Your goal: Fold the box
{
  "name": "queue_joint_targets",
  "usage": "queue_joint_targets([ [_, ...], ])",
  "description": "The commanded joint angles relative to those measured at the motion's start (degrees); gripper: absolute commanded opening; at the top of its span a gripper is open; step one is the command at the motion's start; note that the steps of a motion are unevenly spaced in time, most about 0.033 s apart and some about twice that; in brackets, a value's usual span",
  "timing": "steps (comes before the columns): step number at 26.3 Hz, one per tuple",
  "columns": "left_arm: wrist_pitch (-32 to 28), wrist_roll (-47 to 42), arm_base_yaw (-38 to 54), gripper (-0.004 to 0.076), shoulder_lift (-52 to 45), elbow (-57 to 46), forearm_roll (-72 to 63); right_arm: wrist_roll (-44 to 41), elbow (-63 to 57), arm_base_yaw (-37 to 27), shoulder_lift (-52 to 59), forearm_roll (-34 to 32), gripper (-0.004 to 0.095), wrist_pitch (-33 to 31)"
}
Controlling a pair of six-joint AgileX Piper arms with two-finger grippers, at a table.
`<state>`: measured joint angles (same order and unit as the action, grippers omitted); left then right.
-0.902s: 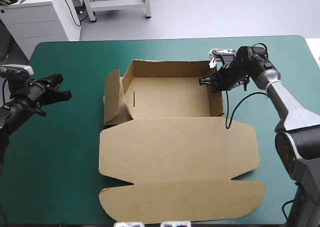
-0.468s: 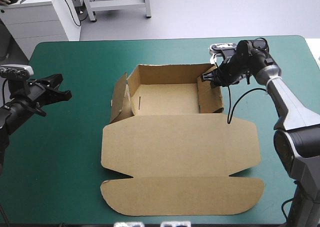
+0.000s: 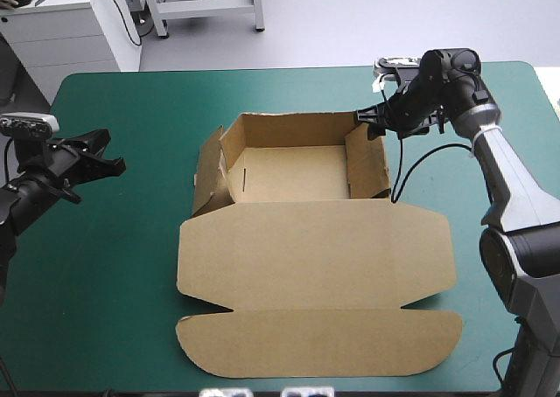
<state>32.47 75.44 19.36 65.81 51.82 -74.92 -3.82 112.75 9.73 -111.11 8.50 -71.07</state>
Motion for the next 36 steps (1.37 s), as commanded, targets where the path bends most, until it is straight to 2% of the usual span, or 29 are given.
queue_joint_targets([
  [1,-0.5,-0.2,0.2,-0.0008,-0.9,1.5,-2.7,-0.5,0.0,1.1,4.0,1.5,0.0559,-0.6],
  [7,-0.6,-0.2,0.2,-0.0008,-0.7,1.5,-2.6,-1.6,-5.6,3.3,4.0,1.1,0.0559,-0.6],
  [12,0.0,-0.3,0.2,-0.0008,0.2,1.5,-2.3,-2.9,-10.6,3.6,4.0,-1.9,0.0558,-0.6],
  [21,-0.5,-0.3,0.2,-0.0008,1.2,1.5,-2.3,-2.8,-12.1,3.6,4.0,-2.6,0.0544,-0.6],
  [24,-0.5,-0.4,0.2,-0.0008,1.3,1.5,-2.4,0.1,-12.1,3.6,4.0,-1.7,0.0437,-0.6],
  [25,-0.4,-0.4,0.2,-0.0008,1.3,1.5,-3.2,1.8,-12.1,3.6,4.0,-0.5,0.0306,-0.6],
  [26,-0.4,-0.4,0.2,-0.0008,1.3,1.5,-3.2,2.4,-12.1,3.6,4.0,-0.2,0.0249,-0.6],
  [27,-0.4,-0.4,0.2,-0.0008,1.3,1.5,-3.2,2.9,-12.1,3.6,4.0,-0.1,0.0108,-0.6],
  [29,-0.4,-0.4,0.2,-0.0008,1.3,1.5,-3.2,3.8,-12.1,3.6,3.7,-0.1,-0.002,-0.6],
  [32,0.0,-0.8,0.2,-0.0008,2.1,1.5,-3.2,4.8,-12.2,3.6,2.2,0.7,-0.0016,-0.6],
  [36,-0.1,-5.3,0.2,-0.0008,4.5,1.5,-3.2,8.9,-11.5,2.8,2.3,4.9,-0.002,-0.6],
])
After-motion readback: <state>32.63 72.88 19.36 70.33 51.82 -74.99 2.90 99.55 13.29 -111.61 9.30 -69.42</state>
